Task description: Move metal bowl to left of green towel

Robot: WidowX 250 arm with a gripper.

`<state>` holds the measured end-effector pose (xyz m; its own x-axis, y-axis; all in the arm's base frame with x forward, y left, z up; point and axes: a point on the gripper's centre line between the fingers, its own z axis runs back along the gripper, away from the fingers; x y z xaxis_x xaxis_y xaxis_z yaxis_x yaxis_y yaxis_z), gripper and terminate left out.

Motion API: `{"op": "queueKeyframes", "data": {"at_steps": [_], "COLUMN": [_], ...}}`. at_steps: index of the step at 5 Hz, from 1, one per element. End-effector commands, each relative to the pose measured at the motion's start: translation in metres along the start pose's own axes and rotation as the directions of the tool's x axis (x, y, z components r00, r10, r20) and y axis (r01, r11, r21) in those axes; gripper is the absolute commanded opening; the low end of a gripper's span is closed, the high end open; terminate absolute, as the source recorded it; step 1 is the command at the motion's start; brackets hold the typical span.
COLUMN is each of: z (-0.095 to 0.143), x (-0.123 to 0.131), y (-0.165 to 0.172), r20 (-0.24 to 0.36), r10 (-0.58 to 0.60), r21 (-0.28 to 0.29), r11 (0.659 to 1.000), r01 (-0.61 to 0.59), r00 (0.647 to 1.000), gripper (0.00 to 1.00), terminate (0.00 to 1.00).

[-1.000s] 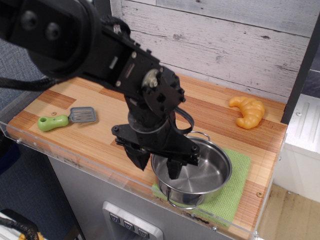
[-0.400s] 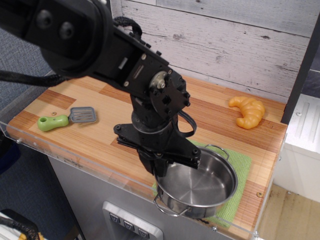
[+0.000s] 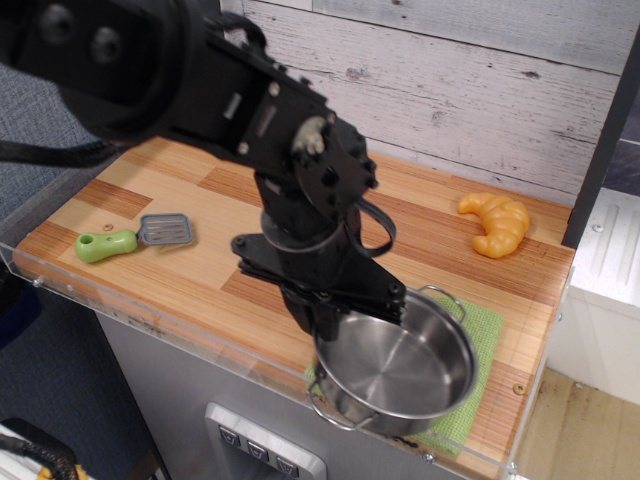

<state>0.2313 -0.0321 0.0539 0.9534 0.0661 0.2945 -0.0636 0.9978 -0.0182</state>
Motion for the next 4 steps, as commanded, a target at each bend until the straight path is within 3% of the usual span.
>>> {"op": "queueKeyframes", "data": {"at_steps": [1,2,3,4], "z": [0.053,0.07,0.081,0.079], "x": [0.044,0.051,0.051,0.044], "y": [-0.005,0.012,0.043,0.075], "r20": [0.162,0.187,0.185,0.192], "r10": [-0.02,-0.025,-0.025,-0.02], "r21": [-0.06,-0.056,-0.014,0.009], "r11": [0.998,0.998,1.0,1.0], "r01": [0.03,0.036,0.028,0.018], "r00": [0.987,0.982,0.982,0.981], "gripper": [0.0,0.0,0.0,0.0], "terminate": [0.0,0.0,0.0,0.0]}}
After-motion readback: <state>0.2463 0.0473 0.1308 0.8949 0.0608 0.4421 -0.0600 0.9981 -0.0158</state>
